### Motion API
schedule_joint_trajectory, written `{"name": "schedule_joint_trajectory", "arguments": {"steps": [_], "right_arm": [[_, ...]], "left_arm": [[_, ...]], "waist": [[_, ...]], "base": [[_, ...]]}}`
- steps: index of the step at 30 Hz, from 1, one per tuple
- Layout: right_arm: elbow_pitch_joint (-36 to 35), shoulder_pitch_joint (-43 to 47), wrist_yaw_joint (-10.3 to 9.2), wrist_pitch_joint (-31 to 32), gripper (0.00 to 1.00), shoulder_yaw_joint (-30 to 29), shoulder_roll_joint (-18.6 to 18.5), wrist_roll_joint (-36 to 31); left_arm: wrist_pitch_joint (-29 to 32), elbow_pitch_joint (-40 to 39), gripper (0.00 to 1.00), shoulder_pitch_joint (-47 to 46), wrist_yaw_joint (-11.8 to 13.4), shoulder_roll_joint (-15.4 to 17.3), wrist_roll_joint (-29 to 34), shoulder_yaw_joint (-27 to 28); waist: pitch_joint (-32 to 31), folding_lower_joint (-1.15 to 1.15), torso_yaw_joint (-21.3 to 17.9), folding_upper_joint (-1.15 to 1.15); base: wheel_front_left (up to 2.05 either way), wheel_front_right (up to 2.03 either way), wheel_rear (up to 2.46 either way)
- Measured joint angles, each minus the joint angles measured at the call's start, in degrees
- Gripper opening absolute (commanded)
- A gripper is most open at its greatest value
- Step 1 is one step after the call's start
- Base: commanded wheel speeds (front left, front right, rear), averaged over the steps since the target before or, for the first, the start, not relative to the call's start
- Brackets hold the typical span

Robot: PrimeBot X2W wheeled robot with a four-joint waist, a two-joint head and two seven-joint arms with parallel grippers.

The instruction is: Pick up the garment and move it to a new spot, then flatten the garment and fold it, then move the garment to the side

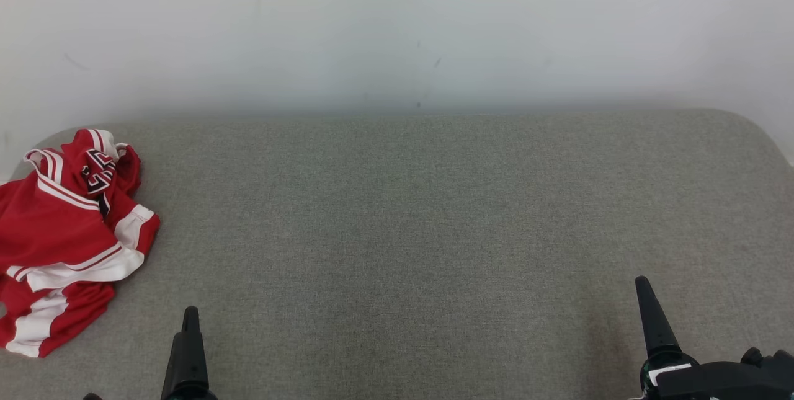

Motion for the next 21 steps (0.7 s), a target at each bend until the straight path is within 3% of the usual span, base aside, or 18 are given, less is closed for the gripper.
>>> {"name": "schedule_joint_trajectory", "arguments": {"steps": [21], "right_arm": [[-0.4,-1.1,0.0,-4.8,1.0,4.2,-0.1,-24.0]], "left_arm": [[-2.6,-2.6,1.0,1.2,3.8,0.0,21.8,0.2]], "waist": [[-0.1,0.0,0.3,0.0]], "base": [[0.0,0.0,0.0]]}}
